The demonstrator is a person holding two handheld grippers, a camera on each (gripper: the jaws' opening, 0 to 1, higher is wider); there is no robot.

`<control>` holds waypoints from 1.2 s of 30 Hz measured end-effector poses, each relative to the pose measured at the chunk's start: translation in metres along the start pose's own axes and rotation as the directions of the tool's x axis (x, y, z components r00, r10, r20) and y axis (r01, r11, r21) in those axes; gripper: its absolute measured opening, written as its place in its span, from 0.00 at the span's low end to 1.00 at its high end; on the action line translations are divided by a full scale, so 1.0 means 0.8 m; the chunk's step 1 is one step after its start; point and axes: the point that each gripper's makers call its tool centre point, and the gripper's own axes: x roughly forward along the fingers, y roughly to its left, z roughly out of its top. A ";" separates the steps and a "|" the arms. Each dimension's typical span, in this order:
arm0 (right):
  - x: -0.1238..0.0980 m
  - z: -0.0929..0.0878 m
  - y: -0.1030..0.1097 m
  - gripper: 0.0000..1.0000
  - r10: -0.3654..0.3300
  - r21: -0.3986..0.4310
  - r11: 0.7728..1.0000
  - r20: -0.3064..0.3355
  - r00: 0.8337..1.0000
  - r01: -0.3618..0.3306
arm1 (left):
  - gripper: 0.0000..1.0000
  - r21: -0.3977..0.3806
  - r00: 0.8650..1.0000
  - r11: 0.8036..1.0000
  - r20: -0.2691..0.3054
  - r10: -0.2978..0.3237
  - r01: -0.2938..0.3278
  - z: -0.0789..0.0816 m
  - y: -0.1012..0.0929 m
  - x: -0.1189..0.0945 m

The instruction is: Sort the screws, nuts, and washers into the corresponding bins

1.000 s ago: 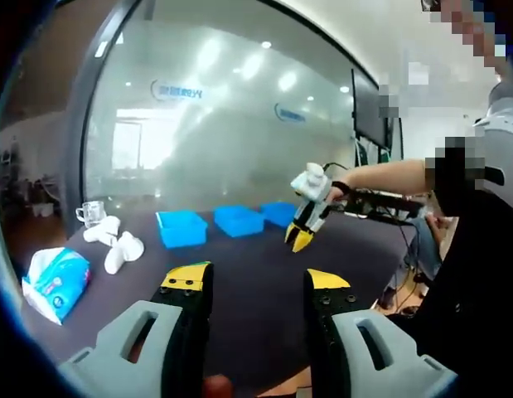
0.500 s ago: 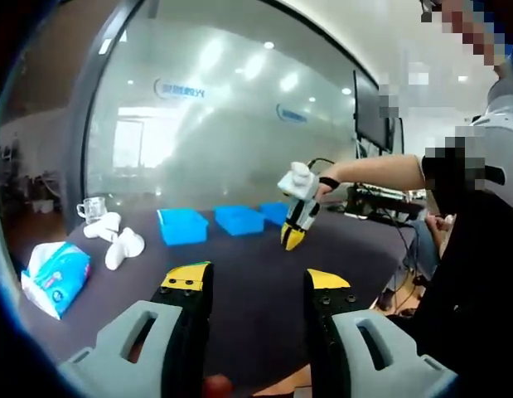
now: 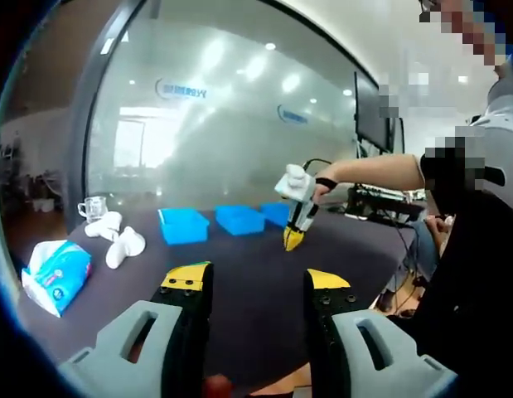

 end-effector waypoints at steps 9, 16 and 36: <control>-0.005 0.000 0.000 0.01 -0.006 0.006 1.000 0.025 1.000 0.006 | 0.43 0.003 1.000 1.000 0.004 0.000 0.000 0.003 -0.001 -0.001; -0.022 0.003 0.007 0.01 -0.006 0.028 1.000 0.101 0.995 0.003 | 0.43 0.008 1.000 1.000 0.004 -0.003 0.003 0.005 -0.002 0.001; -0.136 0.021 -0.021 0.01 -0.362 0.337 0.922 0.582 0.728 0.189 | 0.43 0.031 1.000 0.999 0.016 -0.014 0.014 0.019 -0.005 0.011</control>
